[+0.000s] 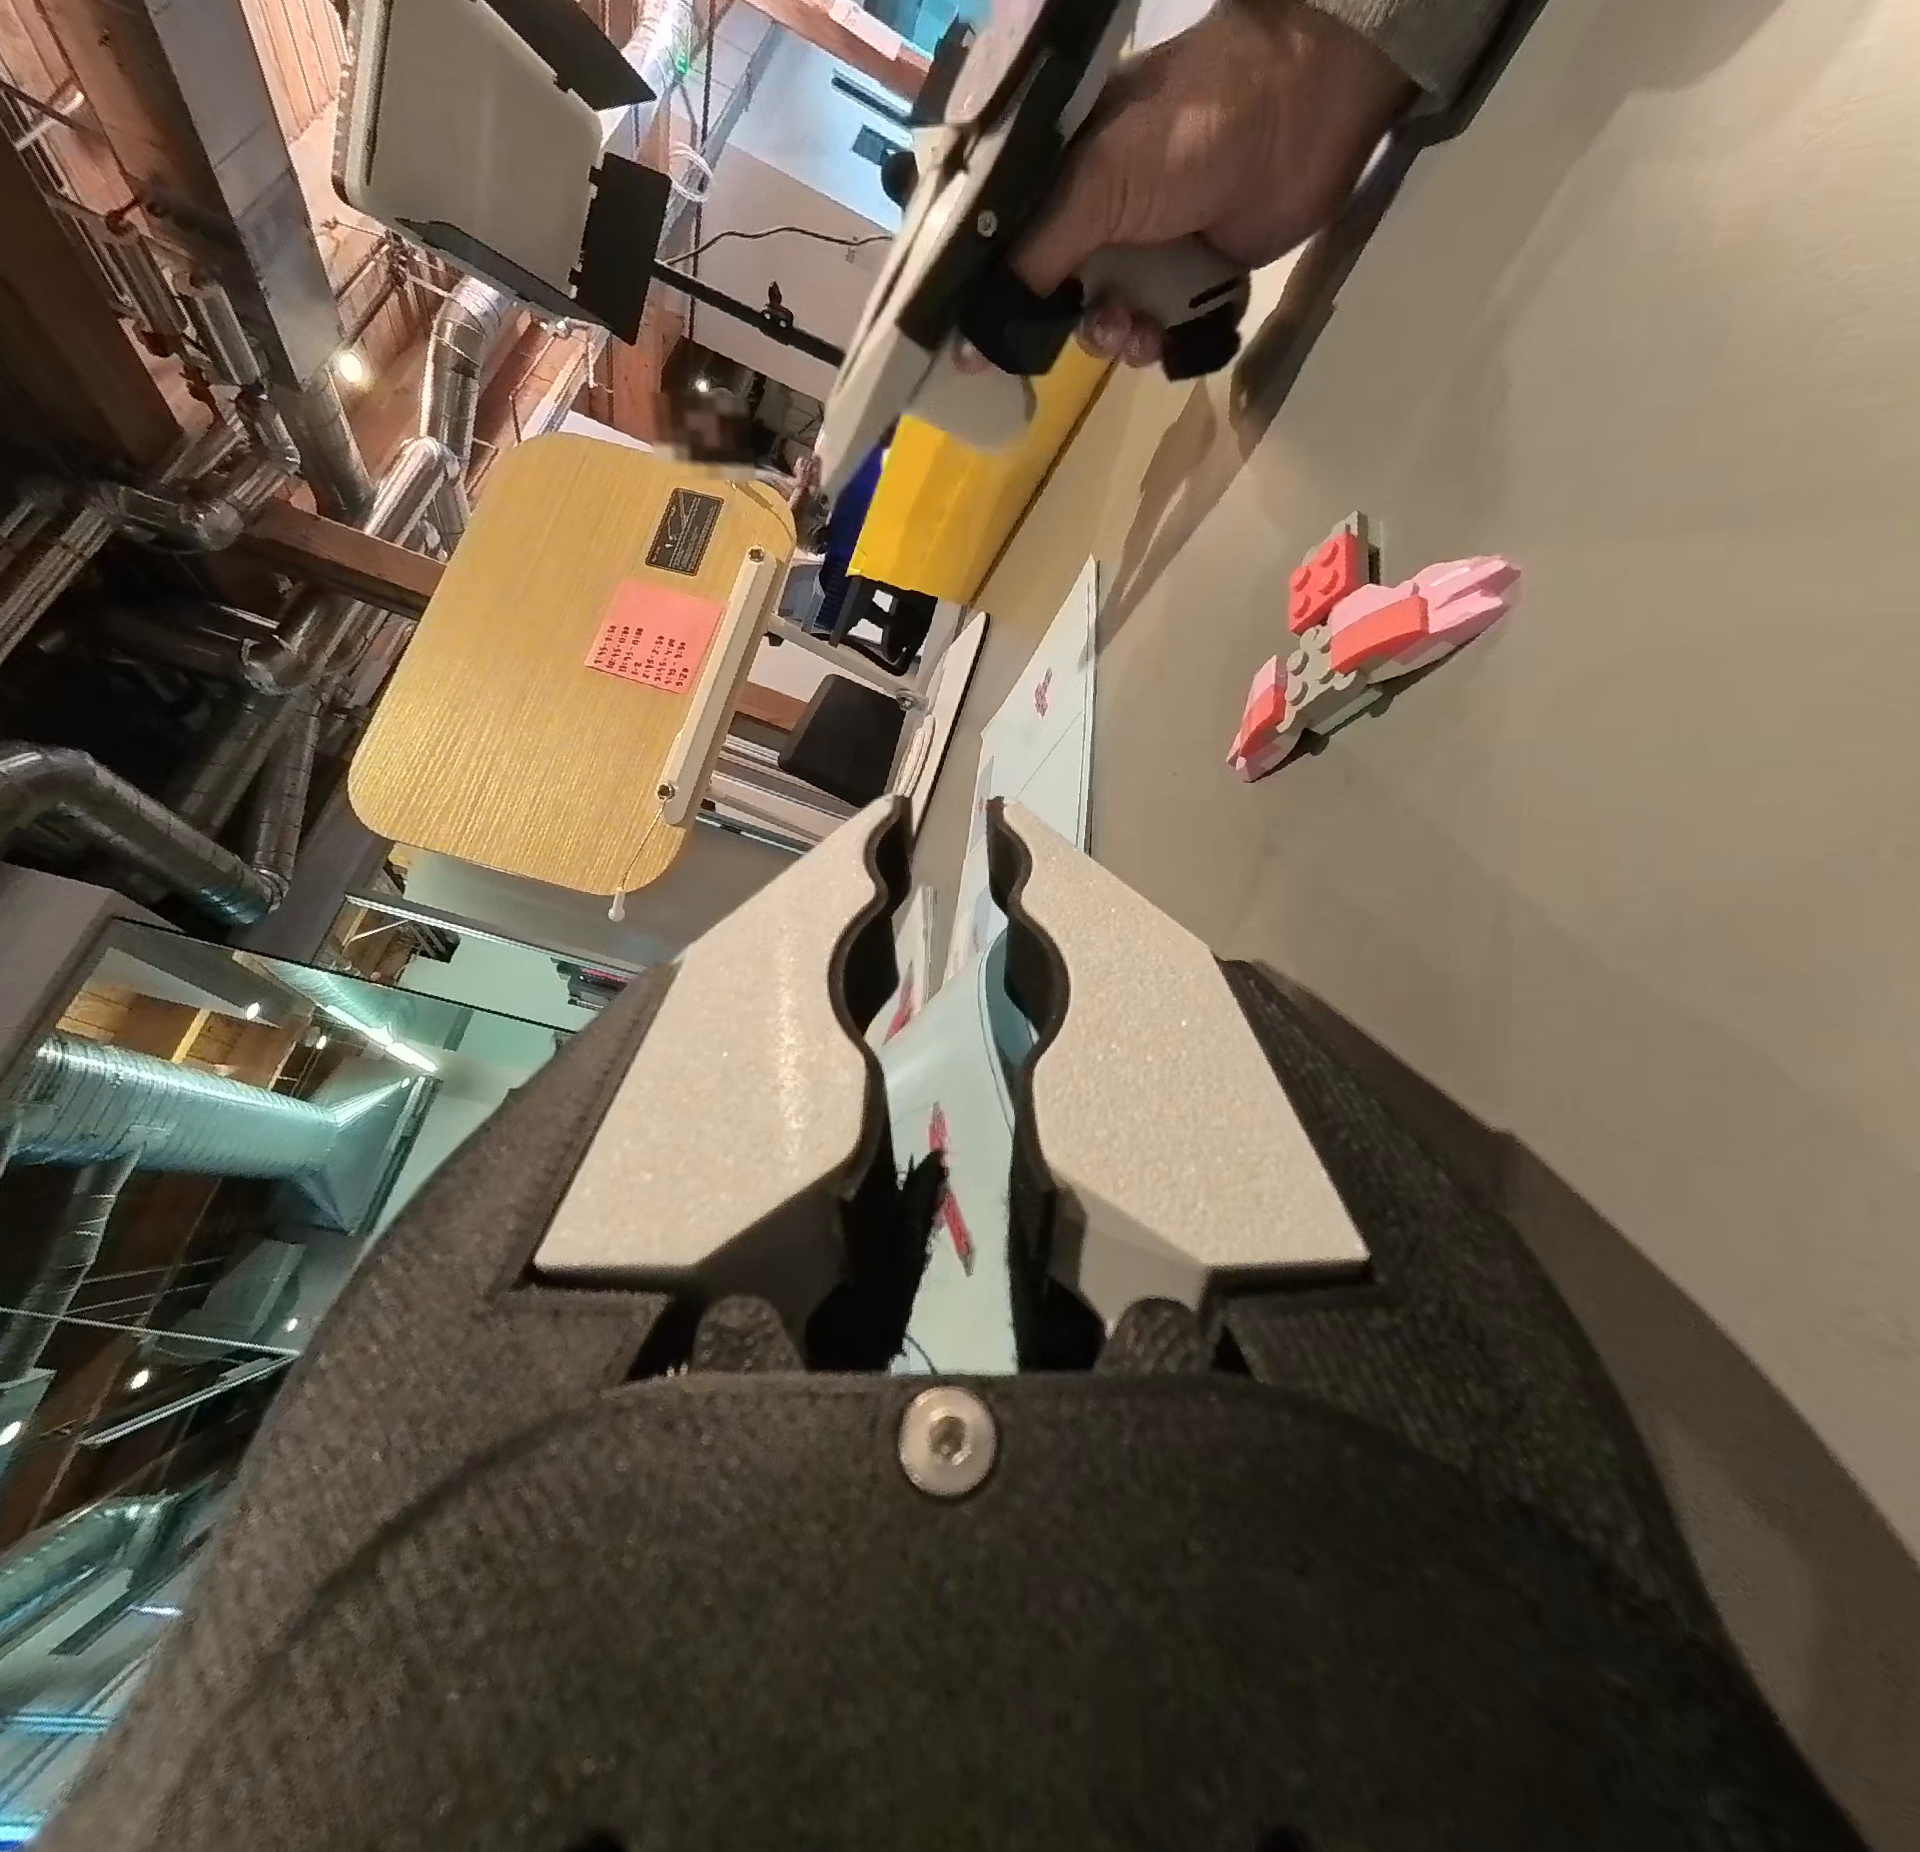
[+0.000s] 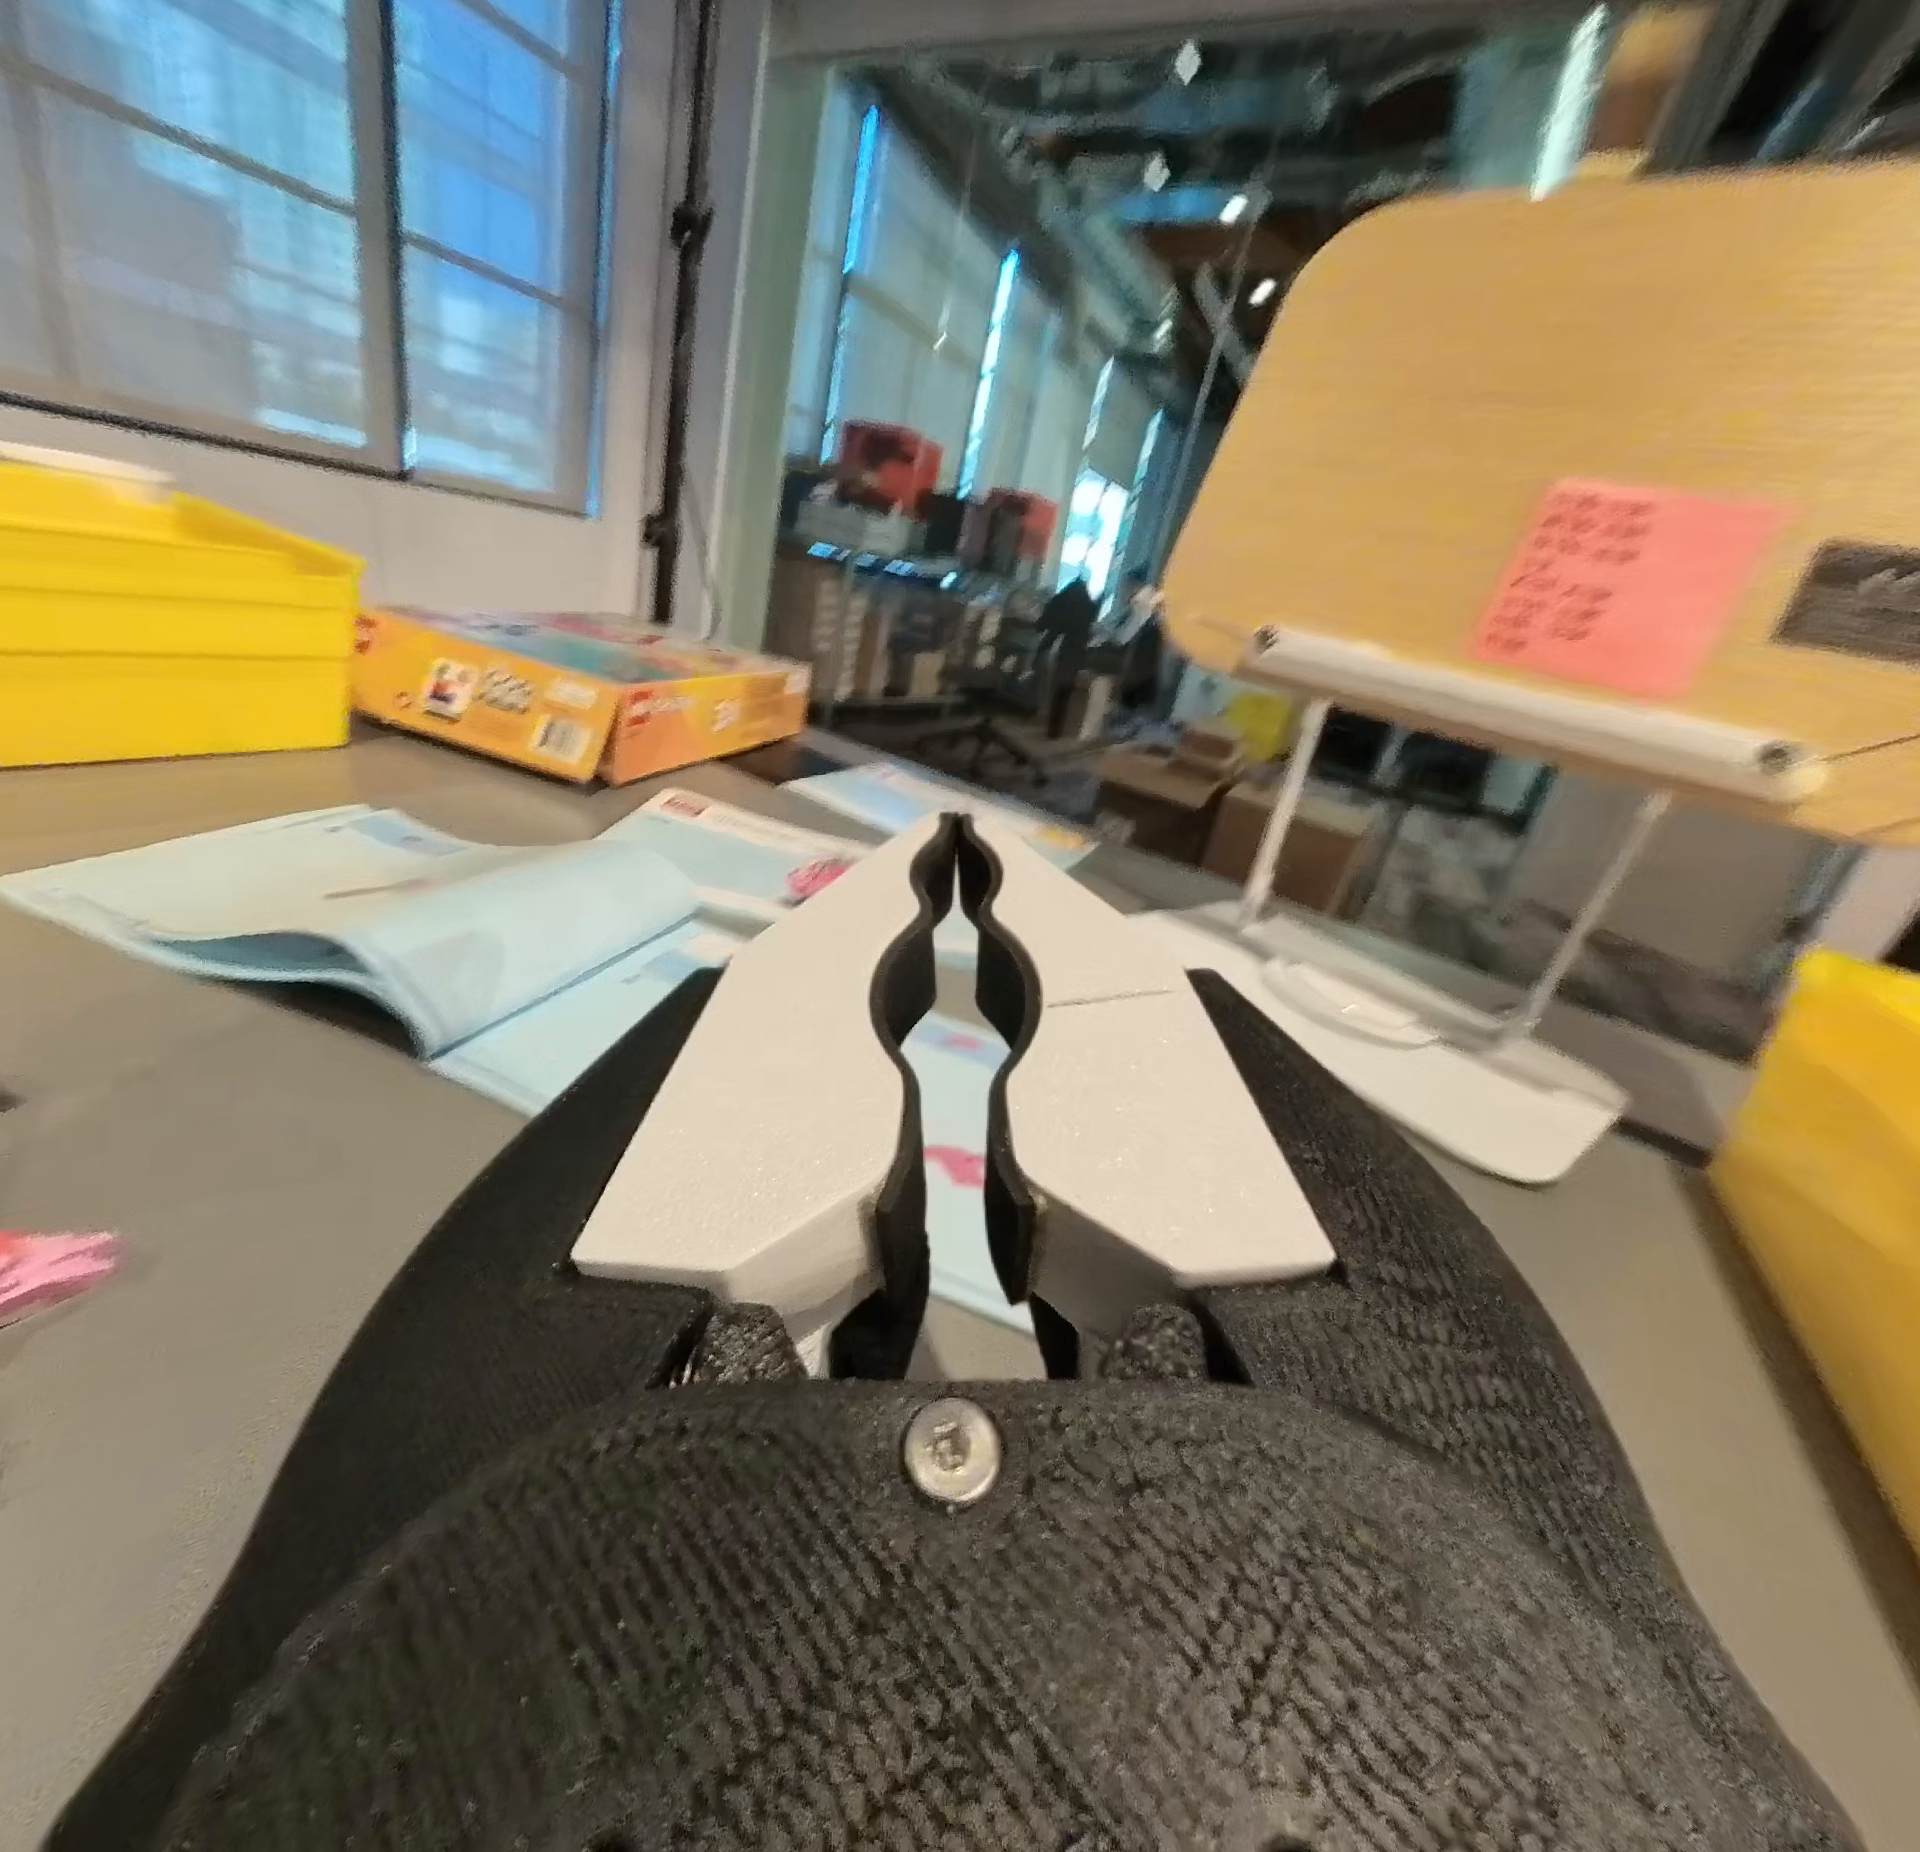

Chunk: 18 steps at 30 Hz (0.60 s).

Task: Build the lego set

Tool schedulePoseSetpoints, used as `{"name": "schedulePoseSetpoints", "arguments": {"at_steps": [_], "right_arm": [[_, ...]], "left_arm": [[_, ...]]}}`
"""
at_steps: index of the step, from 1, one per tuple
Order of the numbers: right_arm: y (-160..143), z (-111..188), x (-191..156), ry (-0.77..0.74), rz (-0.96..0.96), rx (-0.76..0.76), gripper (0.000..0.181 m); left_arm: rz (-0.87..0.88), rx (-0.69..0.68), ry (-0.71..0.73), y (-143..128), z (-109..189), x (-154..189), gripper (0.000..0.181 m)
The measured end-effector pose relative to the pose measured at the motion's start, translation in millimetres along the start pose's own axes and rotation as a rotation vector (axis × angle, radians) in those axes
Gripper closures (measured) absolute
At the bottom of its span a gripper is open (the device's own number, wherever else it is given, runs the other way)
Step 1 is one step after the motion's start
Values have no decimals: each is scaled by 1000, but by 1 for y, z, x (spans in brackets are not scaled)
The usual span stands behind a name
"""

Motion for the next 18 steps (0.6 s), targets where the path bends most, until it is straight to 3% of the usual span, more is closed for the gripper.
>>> {"name": "schedulePoseSetpoints", "arguments": {"at_steps": [5,12,15,18], "right_arm": [[6,13,31,-193,87,37,181],[-2,16,43,-297,166,-42,181],[-2,17,44,-332,229,-71,181],[-2,19,46,-377,263,-91,181]], "left_arm": [[67,15,3,3,-9,0,168],[241,32,47,12,-7,-14,165],[381,3,93,21,6,-40,163],[492,-73,172,34,37,-72,159]]}}
Point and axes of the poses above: each gripper's, where its closed fingertips meet, z back along the fingers, y out of its top, x = y × z across the jaws, the point moved 7 cm from there along z, back along the fingers, and after that the axes turned 15 degrees about x, right-handed, at the moved point
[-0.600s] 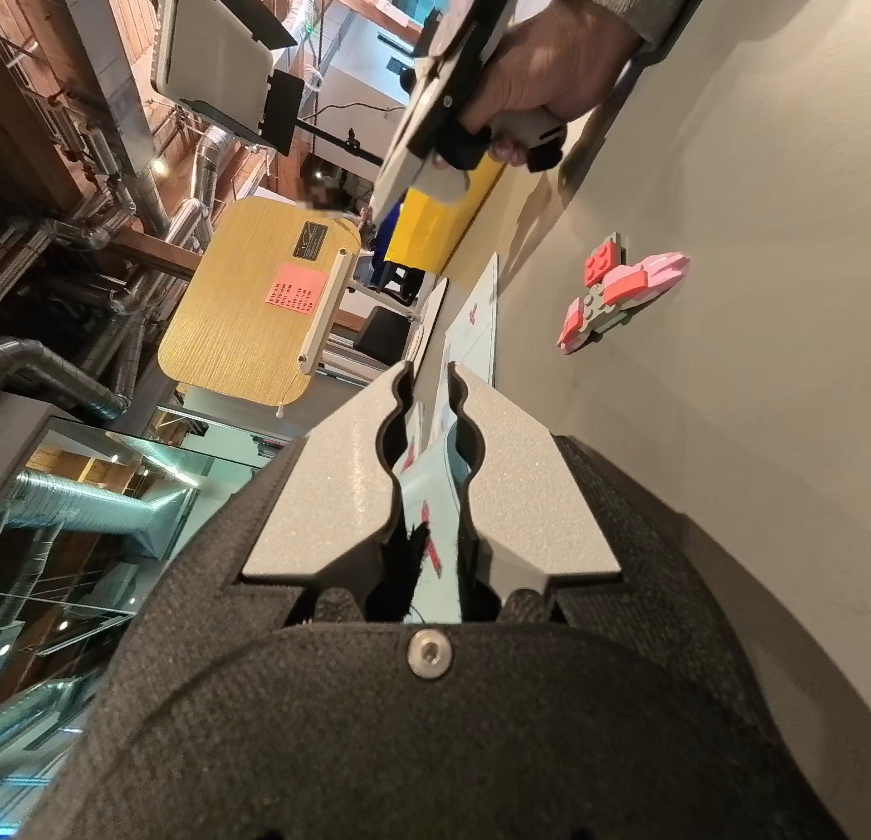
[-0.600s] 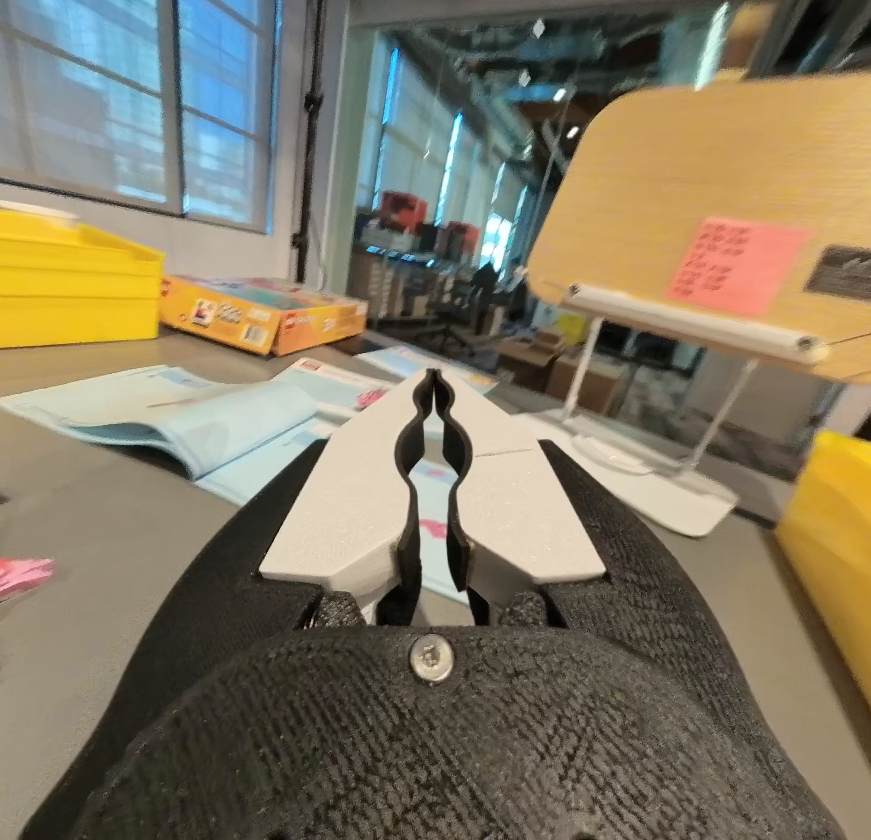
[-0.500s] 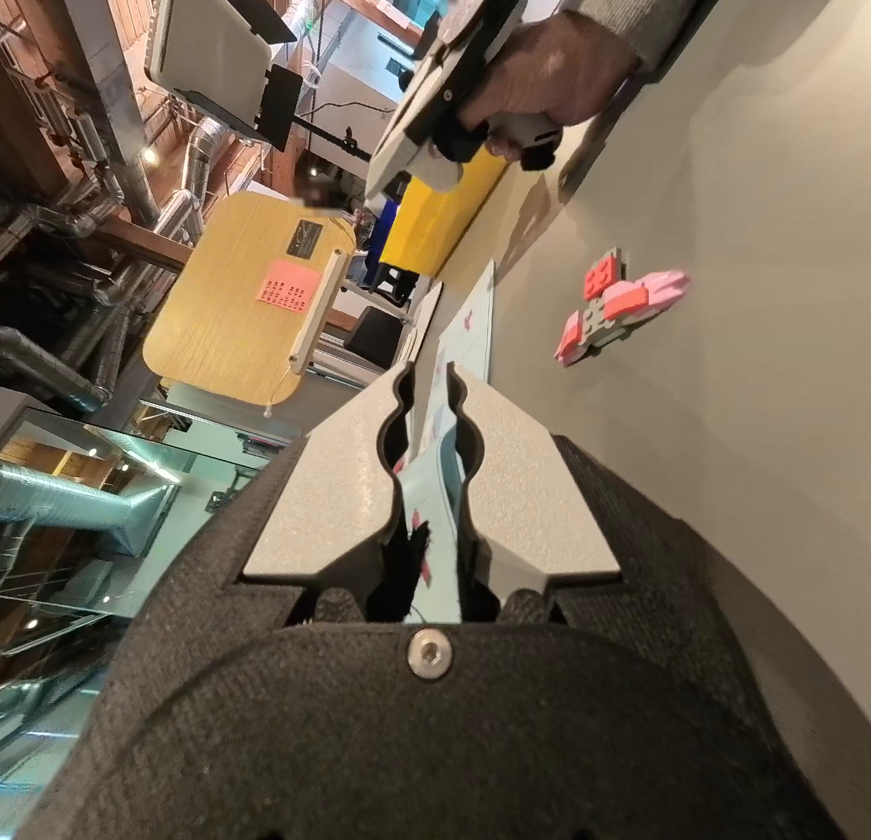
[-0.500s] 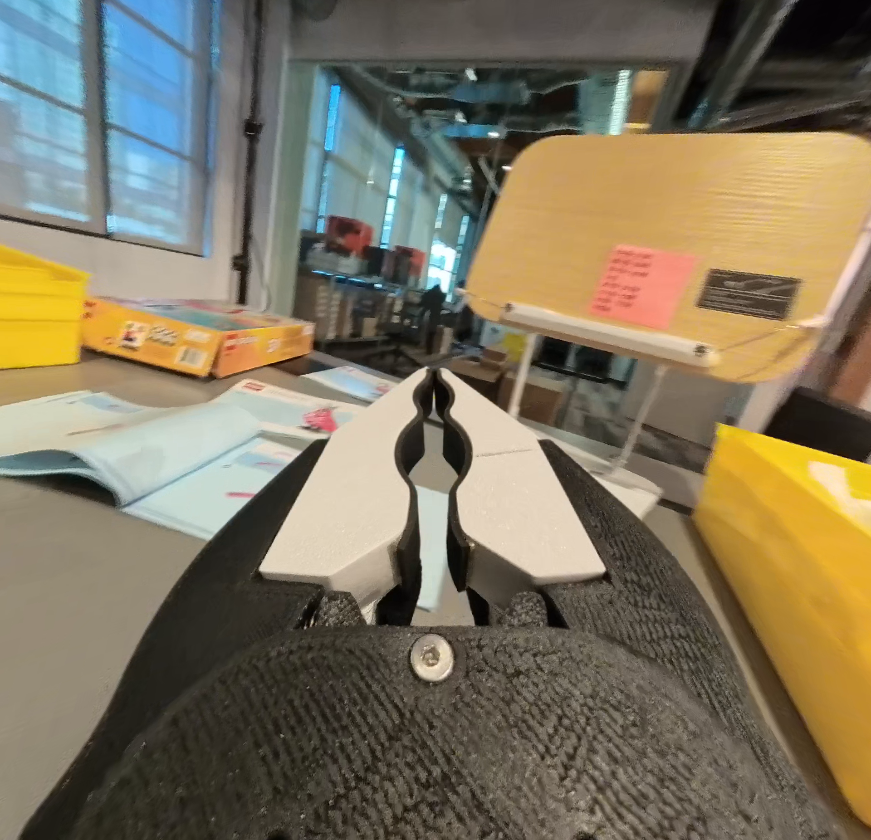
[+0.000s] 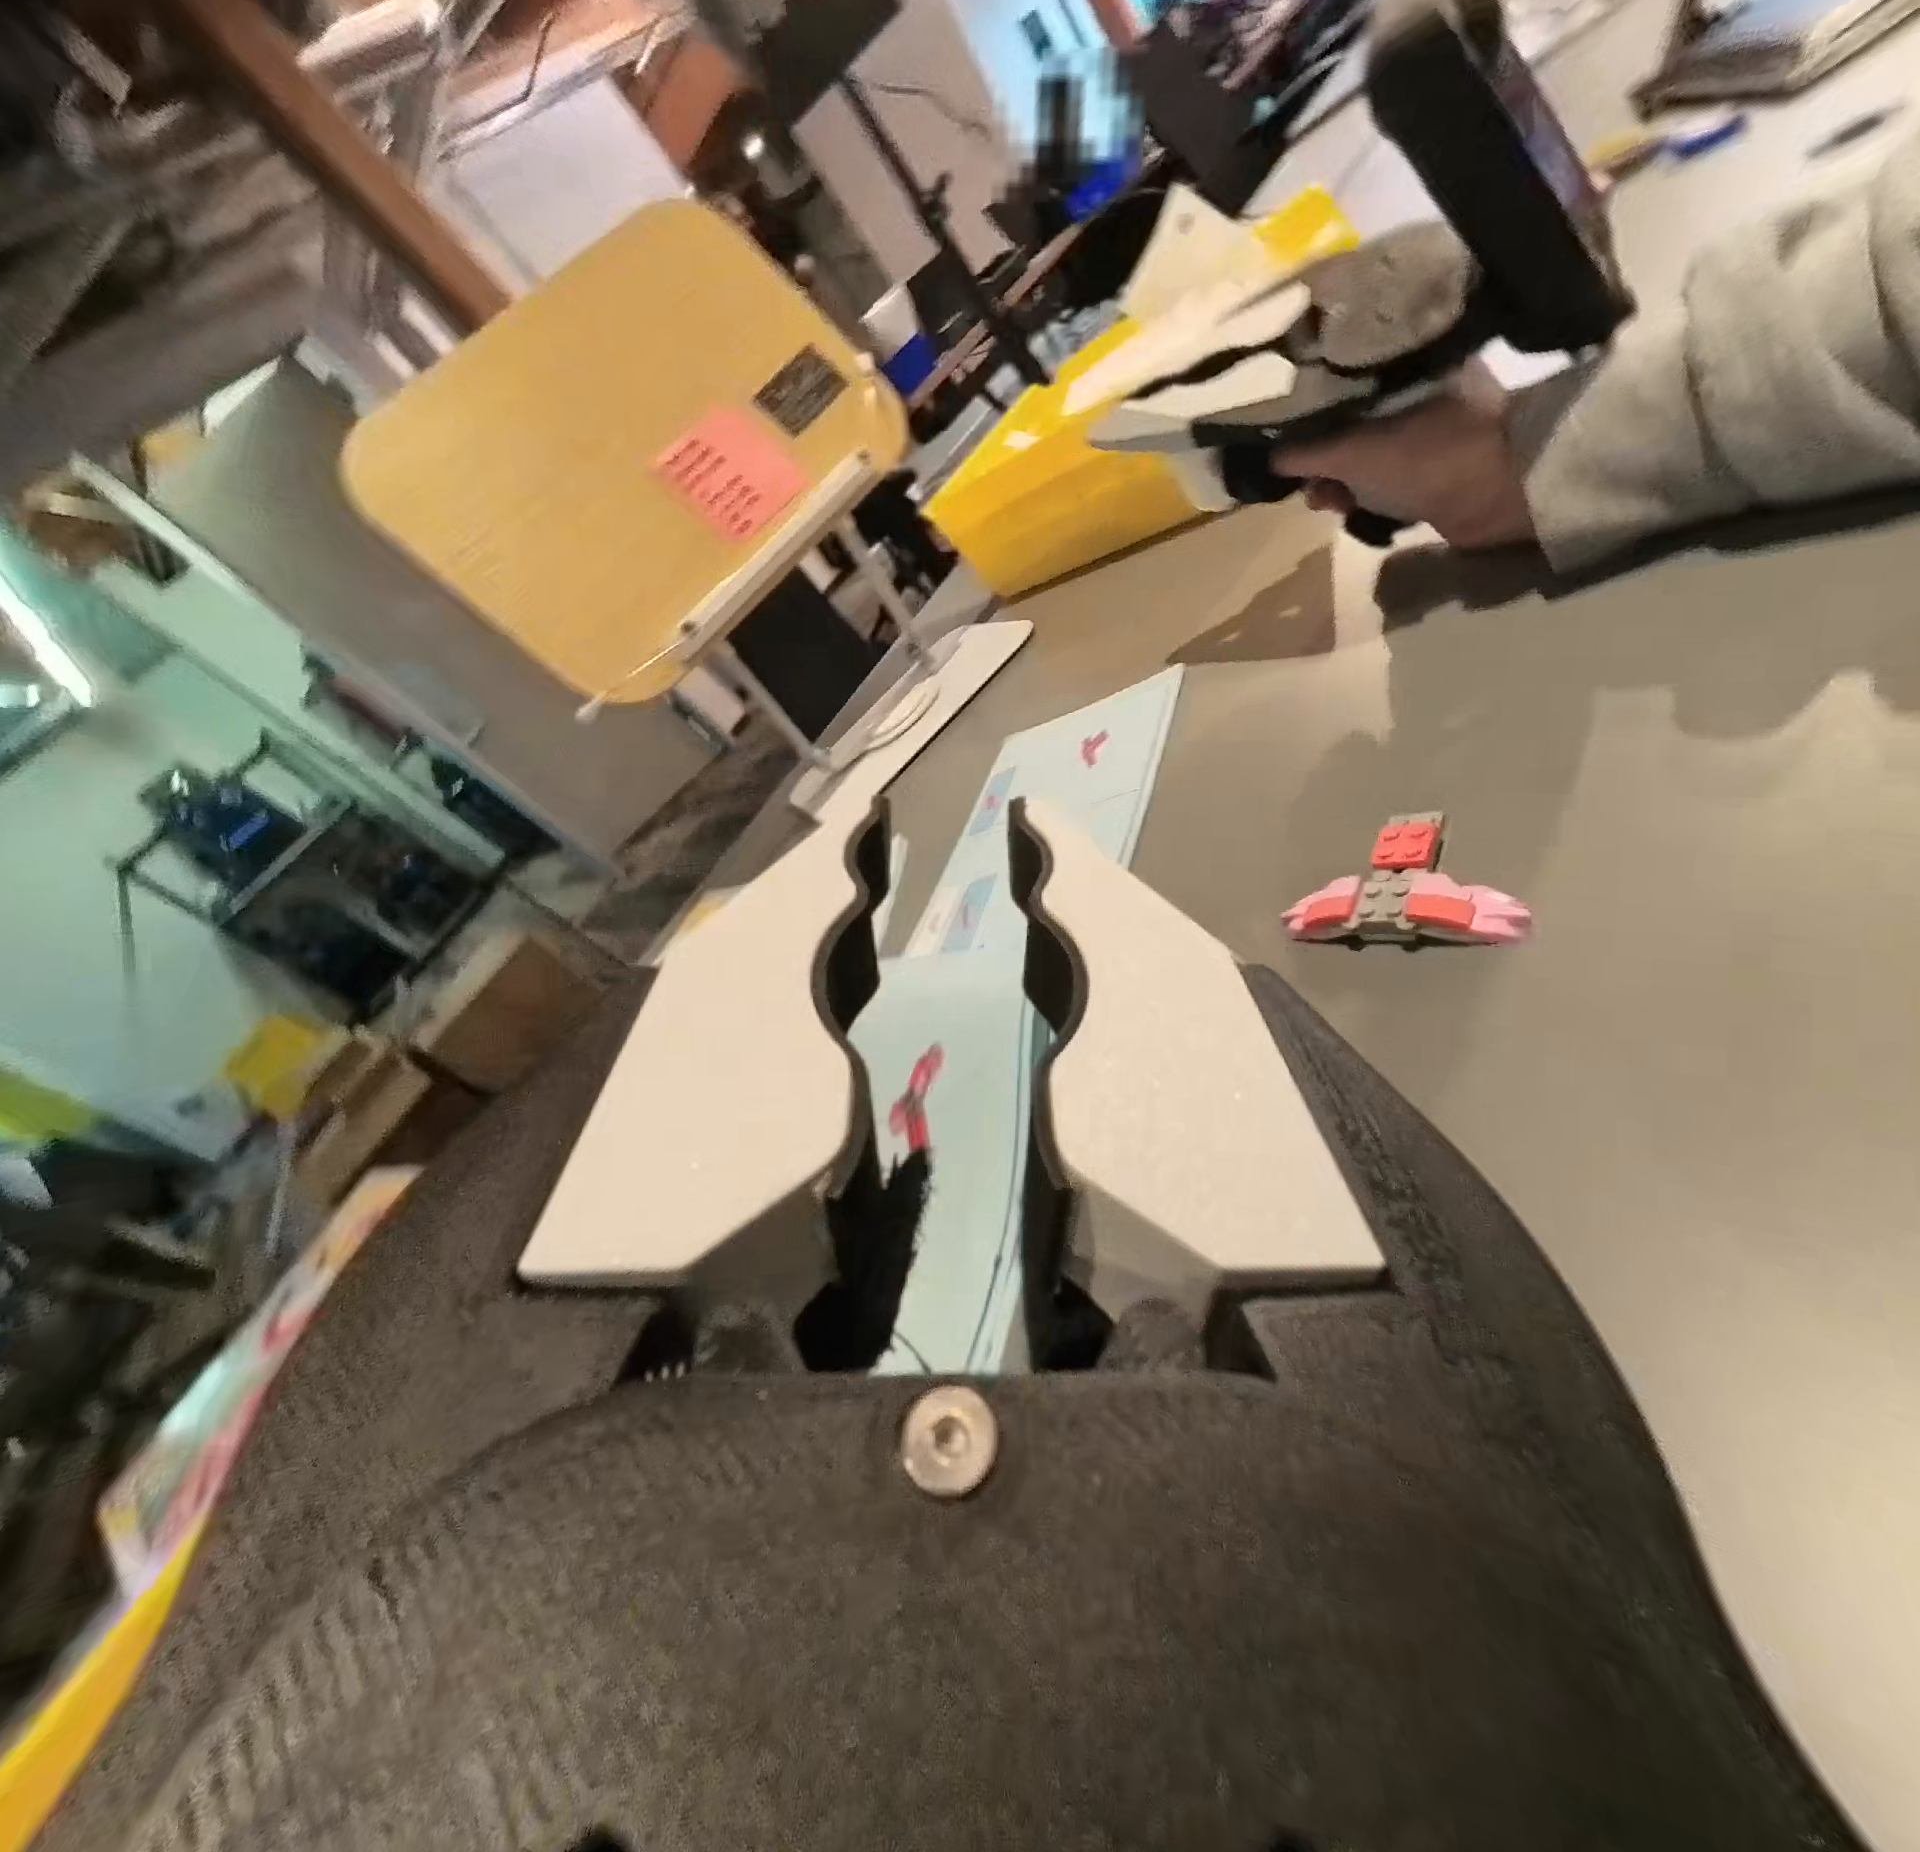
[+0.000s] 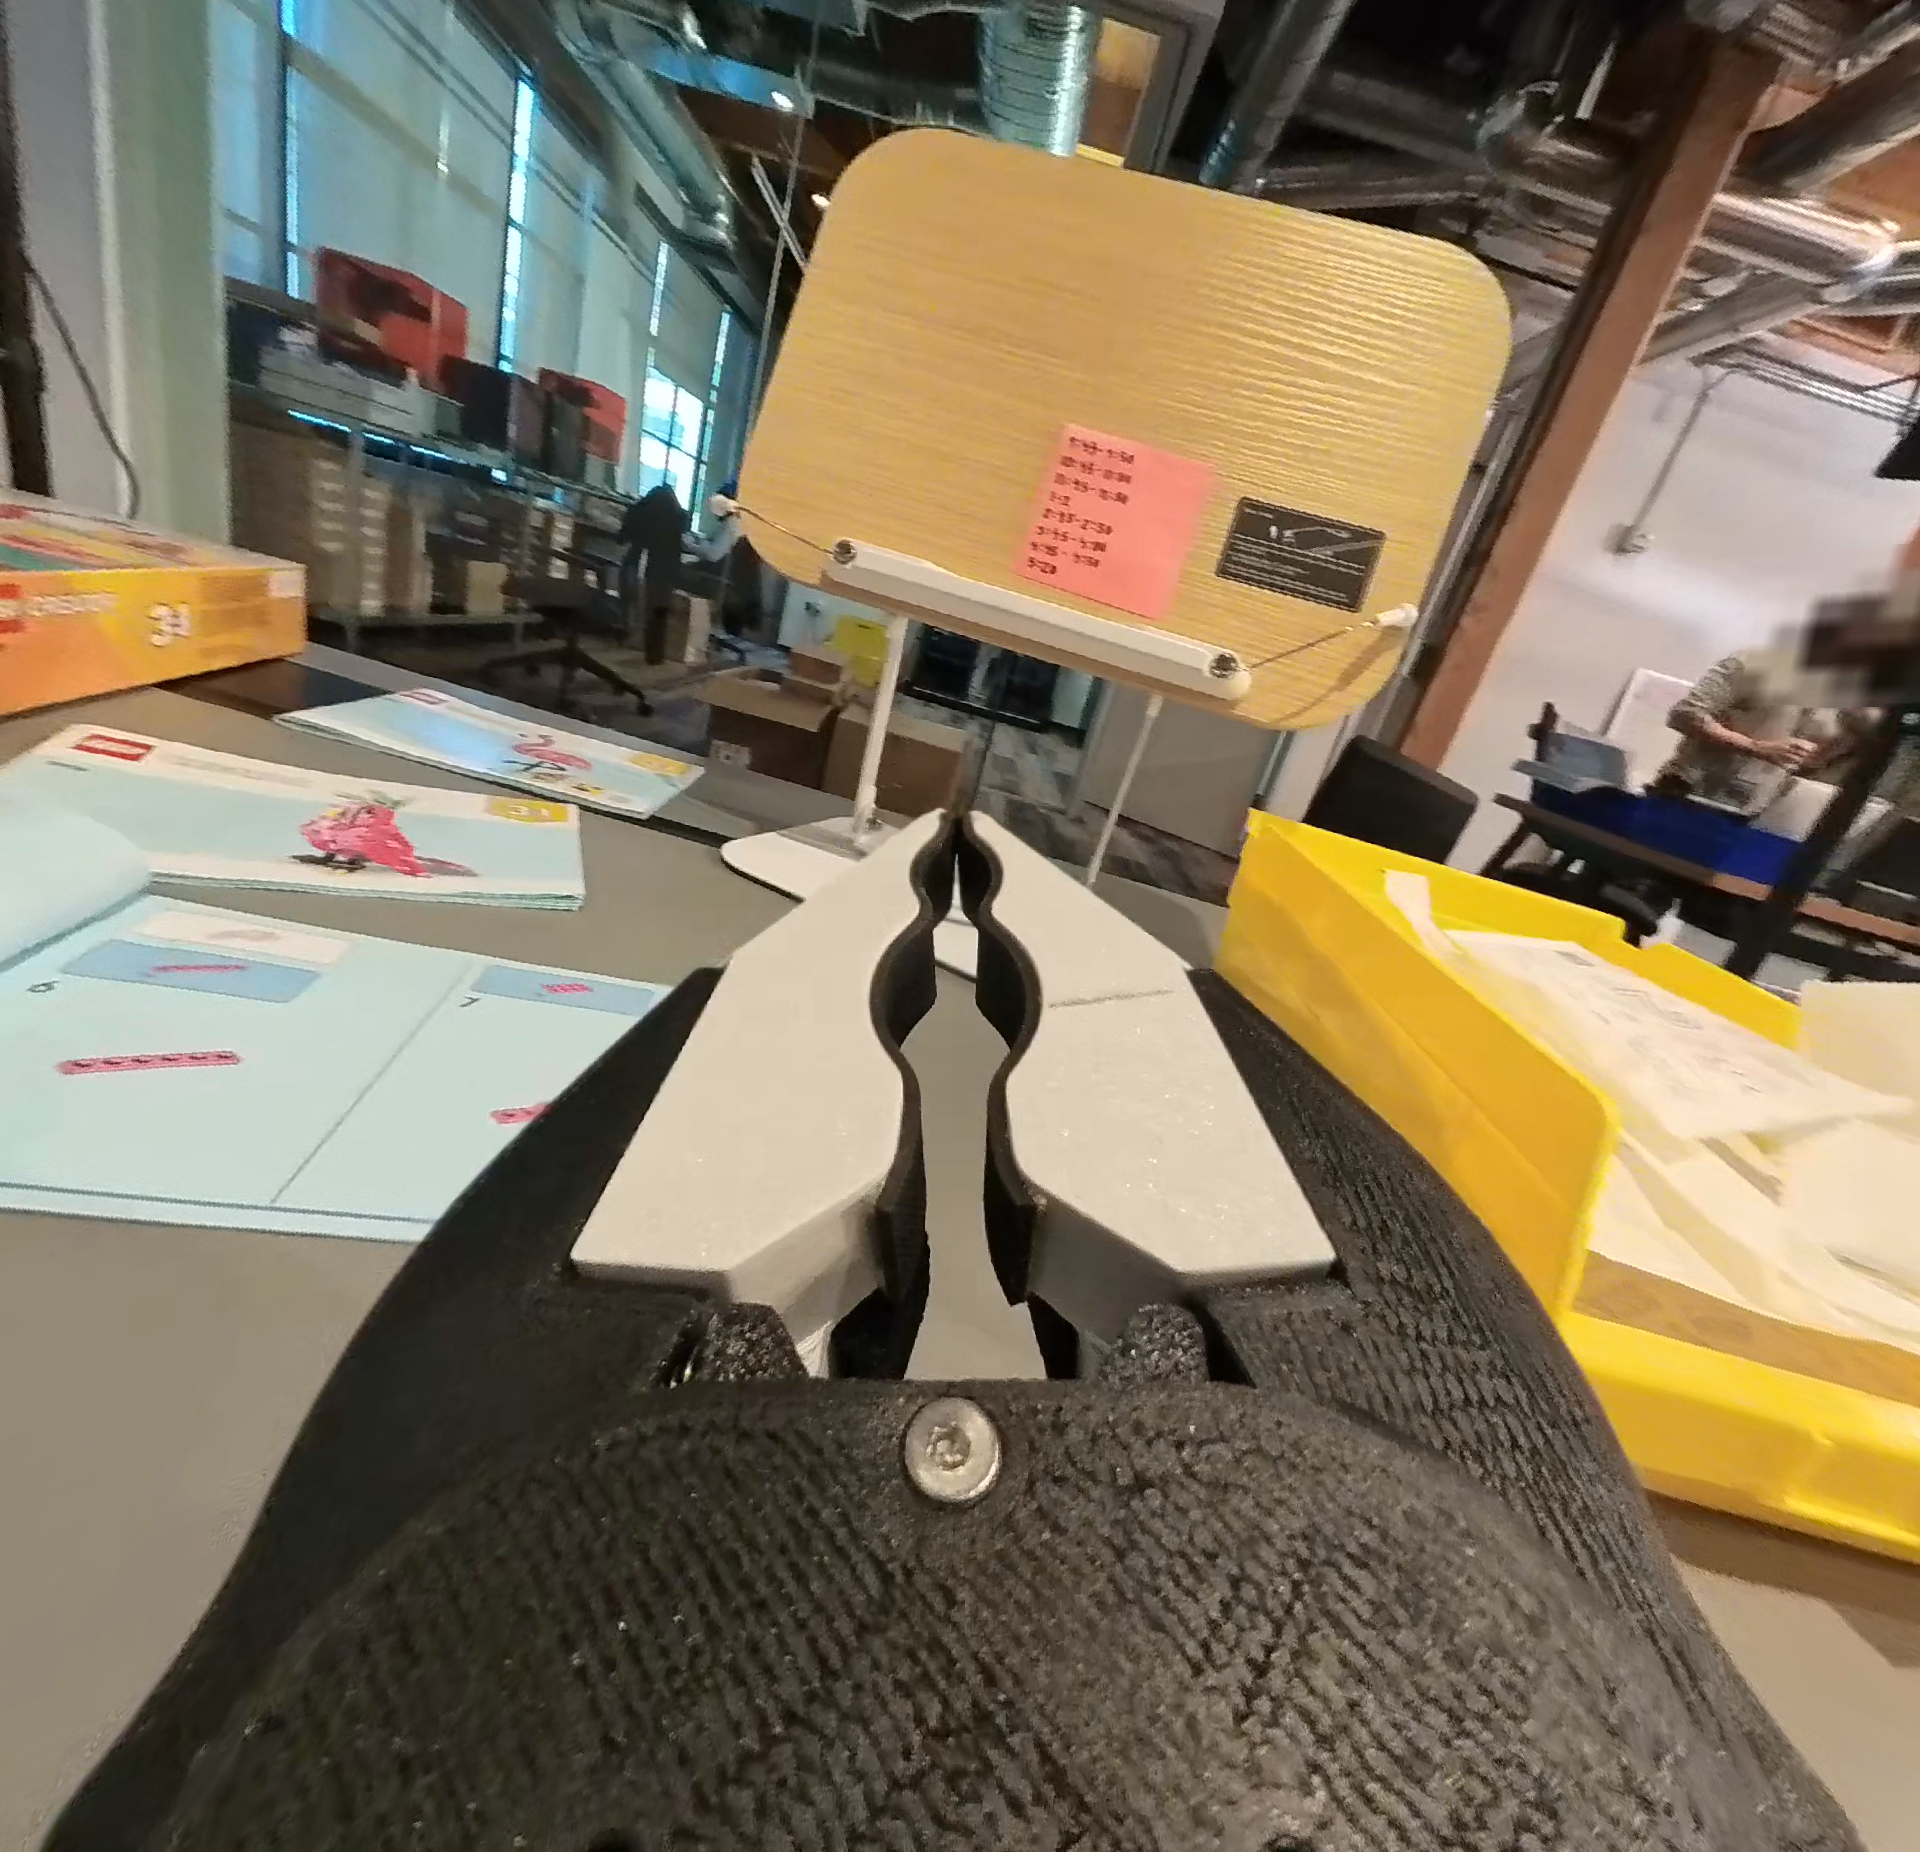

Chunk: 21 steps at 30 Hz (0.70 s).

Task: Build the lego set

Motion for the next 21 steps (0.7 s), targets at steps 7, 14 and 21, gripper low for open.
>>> {"name": "schedulePoseSetpoints", "arguments": {"at_steps": [7,14,21], "right_arm": [[-2,3,10,-87,-5,-22,181],[-3,5,17,-129,-33,-23,181],[-4,5,16,-122,-37,-33,181]], "left_arm": [[243,-68,369,31,118,-78,154],[346,-392,527,-10,168,-170,135],[377,-1013,232,-115,157,-168,98]]}}
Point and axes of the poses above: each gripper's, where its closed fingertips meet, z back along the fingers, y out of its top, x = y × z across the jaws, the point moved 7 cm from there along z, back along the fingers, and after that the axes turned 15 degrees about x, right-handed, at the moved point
